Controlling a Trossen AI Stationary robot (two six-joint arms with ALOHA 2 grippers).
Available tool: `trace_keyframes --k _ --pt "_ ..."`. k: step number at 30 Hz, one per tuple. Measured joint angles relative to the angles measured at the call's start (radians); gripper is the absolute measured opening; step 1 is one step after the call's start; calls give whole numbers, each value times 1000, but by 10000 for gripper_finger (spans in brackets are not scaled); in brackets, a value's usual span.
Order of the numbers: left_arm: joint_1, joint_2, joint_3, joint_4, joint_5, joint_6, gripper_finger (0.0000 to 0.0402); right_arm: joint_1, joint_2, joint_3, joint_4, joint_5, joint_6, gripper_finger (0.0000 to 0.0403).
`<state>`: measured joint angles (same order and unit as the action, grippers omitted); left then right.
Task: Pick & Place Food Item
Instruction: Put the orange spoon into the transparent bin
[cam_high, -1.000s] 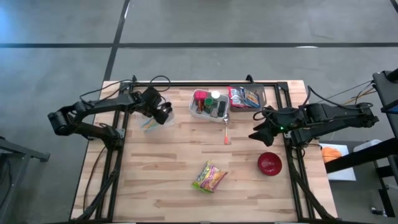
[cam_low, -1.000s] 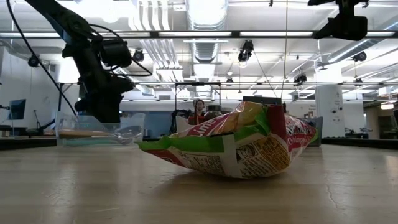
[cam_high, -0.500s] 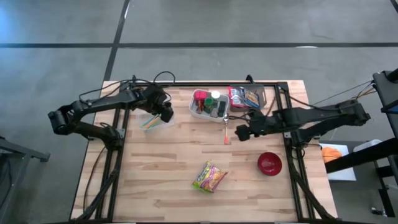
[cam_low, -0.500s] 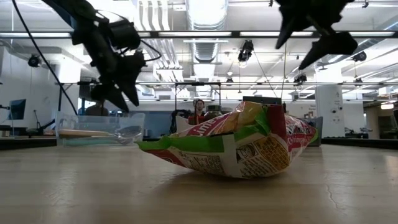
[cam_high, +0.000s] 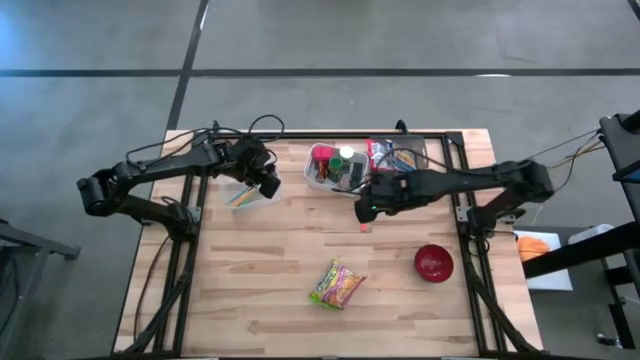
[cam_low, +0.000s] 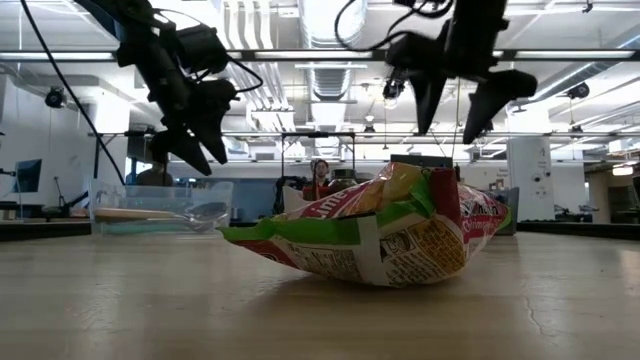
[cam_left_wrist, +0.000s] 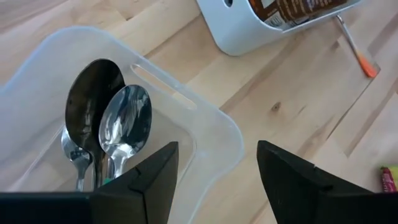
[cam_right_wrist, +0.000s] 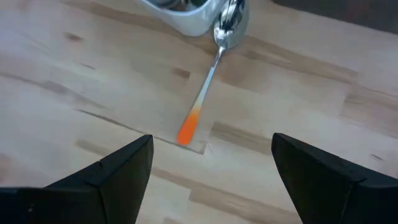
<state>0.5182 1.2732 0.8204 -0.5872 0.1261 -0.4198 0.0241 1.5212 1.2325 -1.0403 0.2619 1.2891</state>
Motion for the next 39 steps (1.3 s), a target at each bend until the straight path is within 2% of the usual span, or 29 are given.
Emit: trace_keyframes --k 8,12,22,32,39 --pt "0 0 -1 0 -2 70 219 -39 216 74 0 2 13 322" --pt "0 0 -1 -1 -2 101 219 -72 307 91 15 8 -57 322" --pt "0 0 -2 -37 -2 142 219 -168 392 65 158 2 -165 315" --pt "0 0 -2 -52 -2 162 219 -201 498 70 196 -73 -260 206" --pt "0 -1 -2 -63 -2 162 219 -198 521 71 211 -83 -229 130"
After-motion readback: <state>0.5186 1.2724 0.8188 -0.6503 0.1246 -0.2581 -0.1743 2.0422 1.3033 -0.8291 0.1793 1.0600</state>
